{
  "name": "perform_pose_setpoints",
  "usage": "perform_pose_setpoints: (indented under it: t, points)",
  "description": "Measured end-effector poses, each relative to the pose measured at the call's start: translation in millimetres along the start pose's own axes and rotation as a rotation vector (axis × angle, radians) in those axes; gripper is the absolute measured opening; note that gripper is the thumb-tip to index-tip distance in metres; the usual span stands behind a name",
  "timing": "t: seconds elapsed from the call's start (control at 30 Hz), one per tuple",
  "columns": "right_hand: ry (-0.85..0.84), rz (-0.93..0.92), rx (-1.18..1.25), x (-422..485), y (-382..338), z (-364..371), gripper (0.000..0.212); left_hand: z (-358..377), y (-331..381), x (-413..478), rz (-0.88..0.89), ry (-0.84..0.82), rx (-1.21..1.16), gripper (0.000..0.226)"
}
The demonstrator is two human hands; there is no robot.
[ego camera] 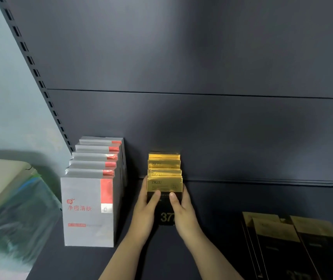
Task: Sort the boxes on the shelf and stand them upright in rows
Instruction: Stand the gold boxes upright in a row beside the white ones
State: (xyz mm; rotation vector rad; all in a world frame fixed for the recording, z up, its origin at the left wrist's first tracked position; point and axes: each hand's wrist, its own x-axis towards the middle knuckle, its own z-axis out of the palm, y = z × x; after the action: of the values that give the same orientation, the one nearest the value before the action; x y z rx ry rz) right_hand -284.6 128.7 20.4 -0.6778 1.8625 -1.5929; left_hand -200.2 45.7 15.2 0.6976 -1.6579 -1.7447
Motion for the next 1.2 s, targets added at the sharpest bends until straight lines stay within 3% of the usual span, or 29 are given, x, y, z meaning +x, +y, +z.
perform_pose_setpoints:
  t: [0.17,0.3,0.37,0.43,0.53,0.6,0.7,0.9,1.0,1.13,1.2]
  points:
    - [-0.043,-0.01,0.018,1,0,0,0.054,0,3,-4,0.037,0.04,0.116,0.044]
    - [-0.077,0.046,0.063,-2,-3,-4,0.072,3,5,-8,-0.017,0.099,0.193,0.042]
    - [-0.041,0.079,0.073,-6,-9,-8,0.077,5,8,-16,0.0,0.192,0.303,0.056]
    - [0.041,0.084,0.082,-9,-17,-16,0.073,7,15,-25,0.062,0.315,0.468,0.072]
    - [0.116,0.067,0.013,-17,-38,-38,0.052,23,39,-36,0.273,0.395,0.554,0.06]
    - [0.106,0.042,-0.047,-23,-53,-59,0.03,43,57,-42,0.314,0.305,0.467,0.045]
    - [0.064,0.008,-0.153,-33,-69,-98,0.007,82,70,-52,0.18,0.059,0.345,0.032]
    - [0.262,0.02,-0.251,-58,-62,-201,0.014,175,30,-65,-0.26,-0.204,0.19,0.019]
    - [0.405,0.07,-0.353,-69,-39,-252,0.008,201,14,-71,-0.285,-0.249,0.29,0.036]
    - [0.526,0.249,-0.753,-81,5,-303,0.039,209,7,-75,-0.302,-0.25,0.424,0.075]
    - [0.484,0.31,-0.678,-88,17,-314,0.048,207,5,-77,-0.308,-0.235,0.386,0.076]
